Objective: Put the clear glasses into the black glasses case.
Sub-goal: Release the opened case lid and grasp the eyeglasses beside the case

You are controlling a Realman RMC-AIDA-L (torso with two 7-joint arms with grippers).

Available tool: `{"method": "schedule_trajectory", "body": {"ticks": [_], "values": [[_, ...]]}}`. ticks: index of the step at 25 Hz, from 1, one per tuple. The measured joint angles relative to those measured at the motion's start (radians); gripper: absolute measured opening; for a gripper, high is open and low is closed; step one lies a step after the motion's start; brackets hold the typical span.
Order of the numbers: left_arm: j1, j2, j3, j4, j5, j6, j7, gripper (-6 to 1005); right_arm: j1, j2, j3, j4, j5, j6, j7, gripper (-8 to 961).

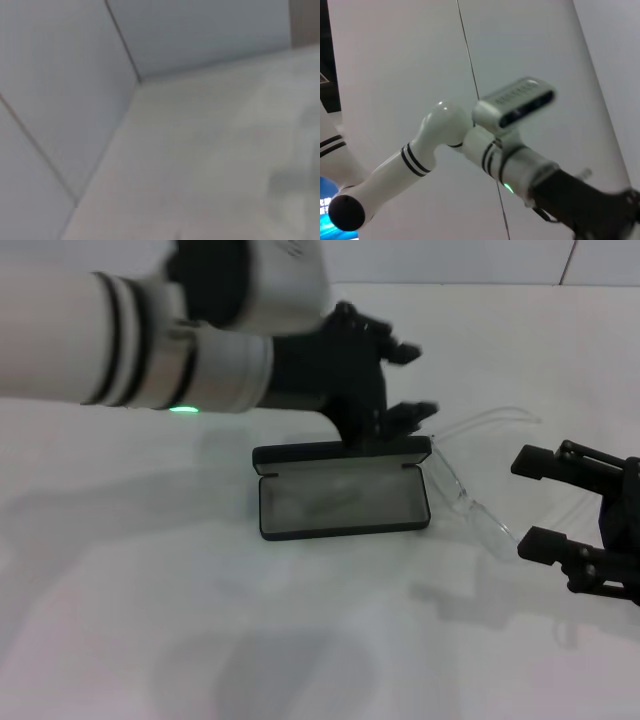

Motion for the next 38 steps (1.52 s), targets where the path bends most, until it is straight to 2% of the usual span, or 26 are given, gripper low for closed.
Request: {"method": "schedule_trajectory", "body": {"ticks": [3,5,7,9,11,13,15,19,22,24,30,34,38], "values": [[0.064,0.000,-0.069,-0.003,-0.215,0.000,0.096,501,0.000,0.000,0.000,0.000,0.000,0.000,0.000,747],[0.121,0.000,-0.132,-0.054,-0.426,0.014,0.201,502,0.000,0.000,0.000,0.001,0.000,0.002,0.000,747],[0.163,0.000,-0.187,-0.147,-0.656,0.070,0.335,502,-0.001,0.000,0.001,0.001,0.000,0.006,0.000,747],[0.179,0.001,-0.249,-0.298,-0.877,0.180,0.467,503,-0.001,0.000,0.001,0.001,0.000,0.007,0.000,747],[0.175,0.002,-0.309,-0.429,-1.023,0.280,0.523,503,-0.001,-0.001,0.001,0.001,0.000,0.007,0.000,747],[0.159,0.004,-0.374,-0.540,-1.095,0.374,0.526,504,0.001,-0.001,0.002,0.001,0.001,0.008,0.002,748],[0.142,0.008,-0.443,-0.655,-1.106,0.477,0.523,579,0.004,-0.002,0.003,0.001,0.009,0.010,0.005,747],[0.156,0.005,-0.484,-0.793,-1.079,0.556,0.577,726,0.001,-0.001,0.023,0.001,0.037,0.015,0.012,743],[0.186,0.004,-0.482,-0.831,-1.019,0.572,0.678,829,0.001,-0.006,0.045,-0.012,0.053,0.017,0.064,739],[0.203,0.003,-0.479,-0.833,-0.958,0.579,0.726,898,0.010,-0.023,0.067,-0.037,0.054,0.020,0.152,737],[0.203,0.004,-0.479,-0.749,-0.690,0.581,0.706,887,0.033,-0.082,0.082,-0.193,0.035,0.059,0.438,732],[0.205,0.004,-0.484,-0.652,-0.570,0.578,0.662,885,0.069,-0.112,0.083,-0.400,-0.101,0.103,0.716,730],[0.201,0.004,-0.484,-0.623,-0.553,0.574,0.655,883,0.118,-0.133,0.085,-0.651,-0.292,0.125,1.024,729]]}}
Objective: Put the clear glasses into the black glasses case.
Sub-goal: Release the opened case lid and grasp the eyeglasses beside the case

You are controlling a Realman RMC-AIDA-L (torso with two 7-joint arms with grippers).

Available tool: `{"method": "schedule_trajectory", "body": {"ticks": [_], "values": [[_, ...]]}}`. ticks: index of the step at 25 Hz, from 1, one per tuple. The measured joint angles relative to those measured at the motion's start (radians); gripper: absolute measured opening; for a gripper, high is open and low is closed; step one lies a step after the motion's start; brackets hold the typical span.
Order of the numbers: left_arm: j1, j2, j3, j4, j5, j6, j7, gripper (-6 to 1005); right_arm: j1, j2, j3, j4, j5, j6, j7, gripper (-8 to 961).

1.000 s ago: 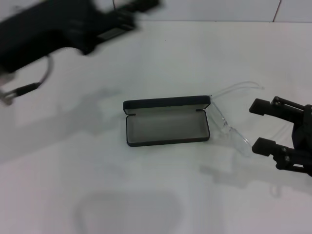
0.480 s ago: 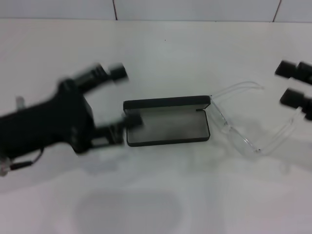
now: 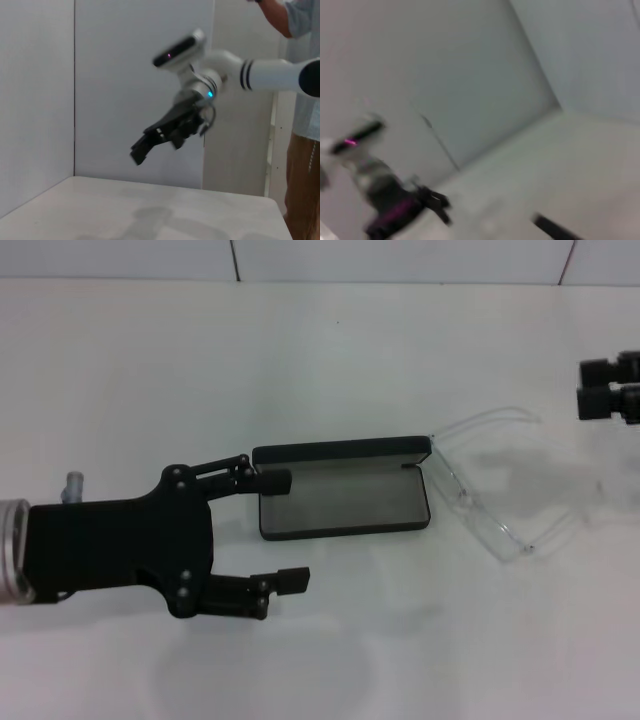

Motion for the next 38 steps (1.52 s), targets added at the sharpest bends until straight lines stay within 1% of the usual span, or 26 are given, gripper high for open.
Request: {"method": "schedule_trajectory", "body": {"ticks": [2,4,5,6,7,8,10,11,13,14,15,16,17,20,21,26,29,35,38], "values": [[-0.001,0.000,-0.001,-0.002,0.000,-0.003,0.010,882,0.052,-0.020,-0.003,-0.112,-0.109,-0.020,0.166,728],[-0.001,-0.001,-0.003,-0.008,0.001,-0.005,0.025,881,0.119,-0.041,-0.006,-0.169,-0.190,-0.064,0.279,727],[-0.004,-0.001,-0.003,-0.009,0.002,-0.005,0.028,880,0.156,-0.053,-0.006,-0.179,-0.225,-0.093,0.327,726],[-0.007,-0.002,-0.003,-0.009,0.002,-0.005,0.028,880,0.156,-0.053,-0.006,-0.179,-0.225,-0.093,0.327,726],[-0.014,-0.003,-0.003,-0.010,0.002,-0.005,0.028,879,0.235,-0.073,-0.008,-0.168,-0.299,-0.147,0.423,725],[-0.022,-0.003,-0.003,-0.012,0.002,-0.005,0.029,879,0.249,-0.077,-0.008,-0.163,-0.319,-0.157,0.442,725],[-0.038,-0.004,-0.003,-0.020,0.003,-0.005,0.030,878,0.307,-0.085,-0.020,-0.130,-0.416,-0.182,0.493,724],[-0.045,-0.004,-0.002,-0.025,0.003,-0.005,0.031,877,0.330,-0.085,-0.026,-0.114,-0.453,-0.190,0.503,724],[-0.052,-0.004,-0.002,-0.031,0.003,-0.007,0.031,876,0.393,-0.073,-0.055,-0.071,-0.577,-0.207,0.517,723],[-0.053,-0.004,-0.002,-0.033,0.003,-0.010,0.032,876,0.423,-0.060,-0.074,-0.052,-0.633,-0.211,0.520,722],[-0.052,-0.004,-0.003,-0.034,0.003,-0.013,0.033,875,0.450,-0.039,-0.092,-0.043,-0.697,-0.211,0.521,722],[-0.052,-0.004,-0.003,-0.035,0.003,-0.017,0.035,875,0.468,-0.023,-0.106,-0.037,-0.743,-0.210,0.521,721],[-0.052,-0.004,-0.002,-0.036,0.003,-0.020,0.037,874,0.486,-0.001,-0.116,-0.037,-0.787,-0.208,0.521,721],[-0.052,-0.004,0.000,-0.039,0.003,-0.023,0.049,873,0.526,0.051,-0.126,-0.039,-0.887,-0.197,0.521,717],[-0.052,-0.004,0.001,-0.039,0.003,-0.025,0.053,872,0.537,0.065,-0.128,-0.039,-0.912,-0.189,0.521,714],[-0.049,-0.004,0.003,-0.041,0.002,-0.029,0.059,870,0.558,0.122,-0.170,-0.021,-0.977,-0.119,0.520,700],[-0.049,-0.004,0.002,-0.047,0.000,-0.030,0.067,869,0.555,0.137,-0.204,0.011,-0.968,-0.064,0.520,692],[-0.054,-0.004,0.002,-0.057,0.000,-0.032,0.085,866,0.552,0.138,-0.242,0.142,-0.904,0.073,0.516,688],[-0.061,-0.004,0.001,-0.062,0.002,-0.040,0.085,864,0.551,0.138,-0.263,0.184,-0.891,0.122,0.516,687]]}}
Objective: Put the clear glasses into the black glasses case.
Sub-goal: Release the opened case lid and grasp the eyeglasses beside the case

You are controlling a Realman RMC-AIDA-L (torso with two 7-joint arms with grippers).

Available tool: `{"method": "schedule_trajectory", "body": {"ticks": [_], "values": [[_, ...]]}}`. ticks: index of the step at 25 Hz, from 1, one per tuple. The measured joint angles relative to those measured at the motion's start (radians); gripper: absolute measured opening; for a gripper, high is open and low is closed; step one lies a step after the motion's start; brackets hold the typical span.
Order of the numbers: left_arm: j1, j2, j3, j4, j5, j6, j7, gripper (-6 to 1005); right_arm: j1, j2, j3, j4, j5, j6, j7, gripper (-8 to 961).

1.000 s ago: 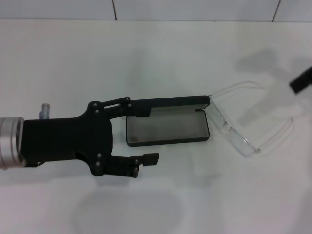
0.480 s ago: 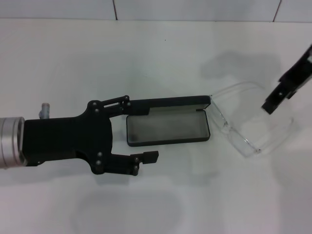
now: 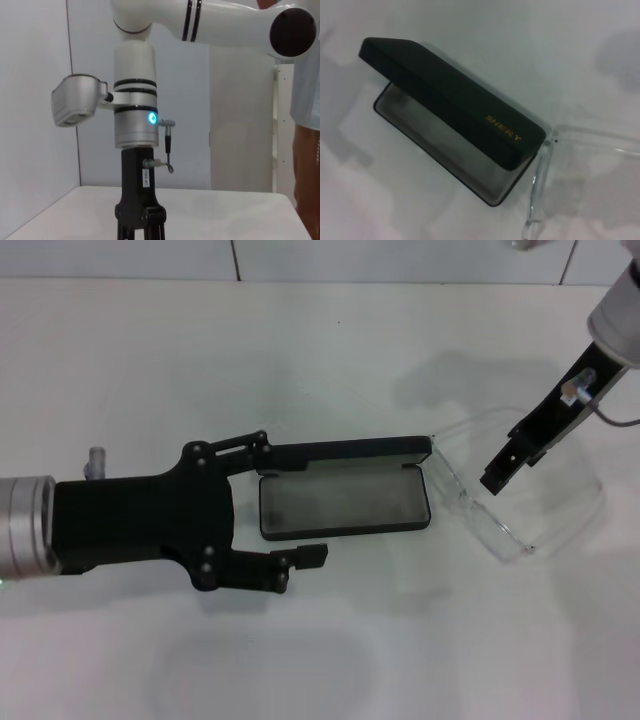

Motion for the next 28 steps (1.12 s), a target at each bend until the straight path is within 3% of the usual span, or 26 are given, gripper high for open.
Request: {"method": "schedule_trajectory", "body": {"ticks": [16,28], "values": [[-0.031,-0.002,0.008,-0.053,0.001,-0.029,0.041,856,0.000,0.004,-0.064,0.146,0.080,0.155,0.000,684],[-0.031,-0.002,0.008,-0.054,-0.003,-0.030,0.041,851,-0.001,0.004,-0.083,0.170,0.082,0.186,0.000,663]]}}
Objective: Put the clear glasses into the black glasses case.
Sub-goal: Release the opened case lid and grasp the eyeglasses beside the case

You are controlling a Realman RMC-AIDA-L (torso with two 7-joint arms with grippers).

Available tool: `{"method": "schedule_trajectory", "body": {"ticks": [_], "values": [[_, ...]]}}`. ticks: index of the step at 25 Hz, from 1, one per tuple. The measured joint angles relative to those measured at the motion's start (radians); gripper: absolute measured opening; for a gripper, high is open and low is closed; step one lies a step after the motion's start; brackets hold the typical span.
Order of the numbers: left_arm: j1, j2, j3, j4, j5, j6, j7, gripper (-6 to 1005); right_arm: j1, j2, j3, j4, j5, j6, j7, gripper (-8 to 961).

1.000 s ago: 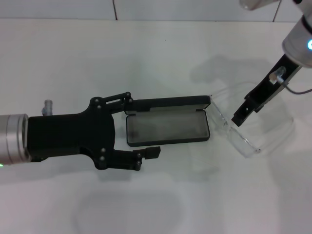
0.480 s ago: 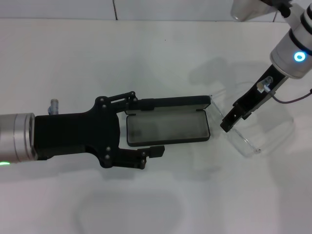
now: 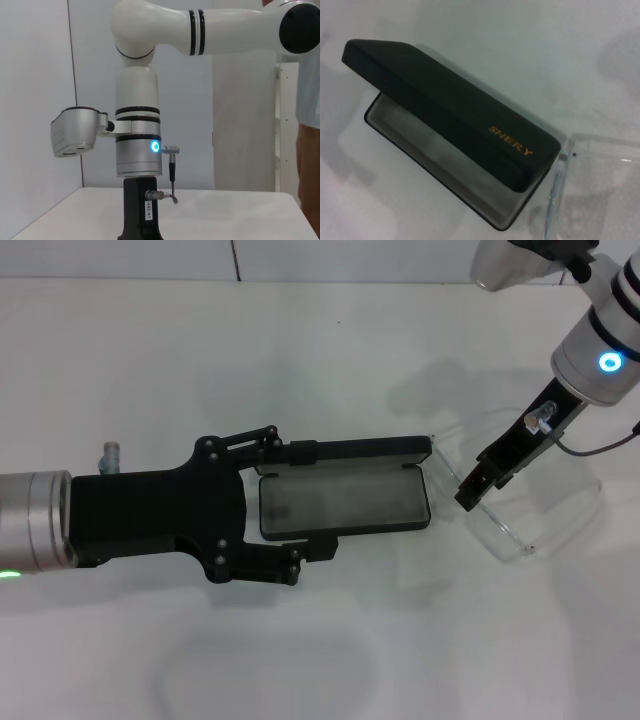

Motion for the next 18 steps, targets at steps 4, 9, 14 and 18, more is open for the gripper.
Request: {"method": "schedule_trajectory", "body": {"ticks": [4,9,14,18], "values": [[0.000,0.000,0.000,0.000,-0.001,0.000,0.000,849,0.001,0.001,-0.001,0.016,0.001,0.008,-0.004,589],[-0.001,0.000,0.000,-0.009,-0.003,-0.002,0.011,846,0.008,0.001,-0.028,0.049,0.033,0.022,-0.012,518],[-0.008,0.000,0.000,-0.027,-0.007,-0.003,0.022,844,0.003,0.003,-0.051,0.052,0.043,0.039,-0.012,506],[-0.009,0.000,0.000,-0.028,-0.007,-0.003,0.023,842,0.003,0.003,-0.051,0.052,0.048,0.039,-0.012,507]]}}
